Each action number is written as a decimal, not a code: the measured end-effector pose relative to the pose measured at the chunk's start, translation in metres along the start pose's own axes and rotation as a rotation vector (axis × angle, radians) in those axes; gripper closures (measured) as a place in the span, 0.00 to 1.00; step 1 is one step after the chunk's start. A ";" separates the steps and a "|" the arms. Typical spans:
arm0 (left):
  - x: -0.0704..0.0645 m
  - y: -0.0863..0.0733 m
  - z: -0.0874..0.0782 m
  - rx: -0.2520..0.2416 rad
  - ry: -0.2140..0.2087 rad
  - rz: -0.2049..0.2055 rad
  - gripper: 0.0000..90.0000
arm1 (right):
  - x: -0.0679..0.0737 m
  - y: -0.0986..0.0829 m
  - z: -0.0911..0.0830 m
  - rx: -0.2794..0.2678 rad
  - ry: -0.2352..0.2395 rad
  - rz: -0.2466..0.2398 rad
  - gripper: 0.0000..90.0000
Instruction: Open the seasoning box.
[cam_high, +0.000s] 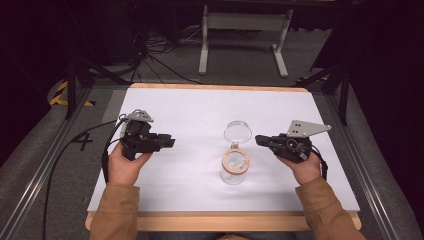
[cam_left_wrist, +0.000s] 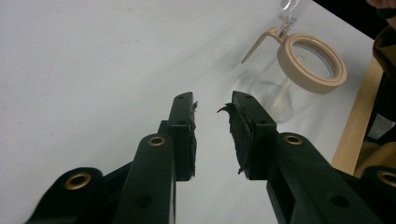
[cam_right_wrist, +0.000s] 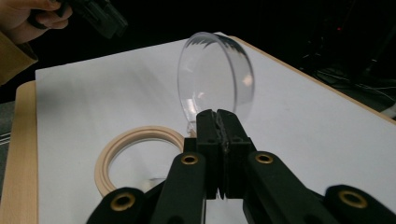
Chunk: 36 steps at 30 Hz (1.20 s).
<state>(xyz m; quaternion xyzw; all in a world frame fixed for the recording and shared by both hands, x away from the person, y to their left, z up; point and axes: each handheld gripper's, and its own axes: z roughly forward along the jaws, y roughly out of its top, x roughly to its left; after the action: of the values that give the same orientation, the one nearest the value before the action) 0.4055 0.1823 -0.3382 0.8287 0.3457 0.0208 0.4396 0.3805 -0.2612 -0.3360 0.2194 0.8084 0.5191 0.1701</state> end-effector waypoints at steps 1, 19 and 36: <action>0.001 0.000 0.000 -0.003 -0.001 -0.001 0.78 | -0.002 -0.001 -0.004 0.000 -0.001 0.009 0.98; 0.027 -0.014 0.011 0.053 0.072 -0.074 0.75 | -0.057 -0.041 -0.042 0.103 -0.199 0.137 0.92; 0.056 -0.032 0.033 0.125 0.079 -0.248 0.70 | -0.092 -0.096 -0.029 0.259 -0.322 0.336 0.80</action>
<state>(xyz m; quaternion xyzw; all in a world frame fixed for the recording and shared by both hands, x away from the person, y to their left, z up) 0.4419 0.2038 -0.3970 0.8040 0.4630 -0.0226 0.3725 0.4270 -0.3674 -0.4072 0.4503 0.7828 0.3905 0.1787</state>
